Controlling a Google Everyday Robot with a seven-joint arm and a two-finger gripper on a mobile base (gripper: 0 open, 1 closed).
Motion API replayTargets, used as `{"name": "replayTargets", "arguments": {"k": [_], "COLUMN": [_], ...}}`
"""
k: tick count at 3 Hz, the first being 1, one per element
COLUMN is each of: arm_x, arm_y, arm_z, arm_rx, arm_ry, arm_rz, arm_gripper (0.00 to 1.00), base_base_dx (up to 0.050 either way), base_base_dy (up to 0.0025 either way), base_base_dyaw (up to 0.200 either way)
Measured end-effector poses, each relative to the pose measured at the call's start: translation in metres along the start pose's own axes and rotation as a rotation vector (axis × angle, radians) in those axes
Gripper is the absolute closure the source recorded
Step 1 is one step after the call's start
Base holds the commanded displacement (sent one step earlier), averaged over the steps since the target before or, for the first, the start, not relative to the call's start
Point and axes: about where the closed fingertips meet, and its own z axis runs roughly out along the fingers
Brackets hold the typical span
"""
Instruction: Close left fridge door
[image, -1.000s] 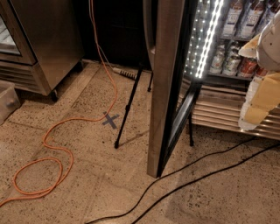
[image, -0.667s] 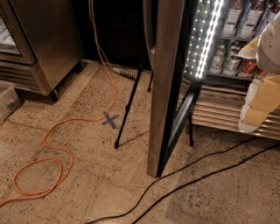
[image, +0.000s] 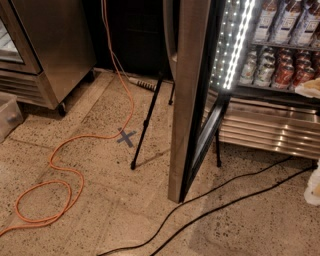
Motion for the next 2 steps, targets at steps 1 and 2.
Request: {"name": "replayTargets", "arguments": {"k": [1,2], "arm_x": [0.0171,0.0166], "arm_y": [0.0256,0.0265], "arm_z": [-0.0027,-0.0026], "arm_rx": [-0.01,-0.011], "arm_ry": [-0.033,-0.036], "arm_rz": [0.002,-0.003], "arm_gripper": [0.0,0.0], "base_base_dx": [0.0,0.0], "base_base_dy": [0.0,0.0], "base_base_dyaw": [0.0,0.0]}}
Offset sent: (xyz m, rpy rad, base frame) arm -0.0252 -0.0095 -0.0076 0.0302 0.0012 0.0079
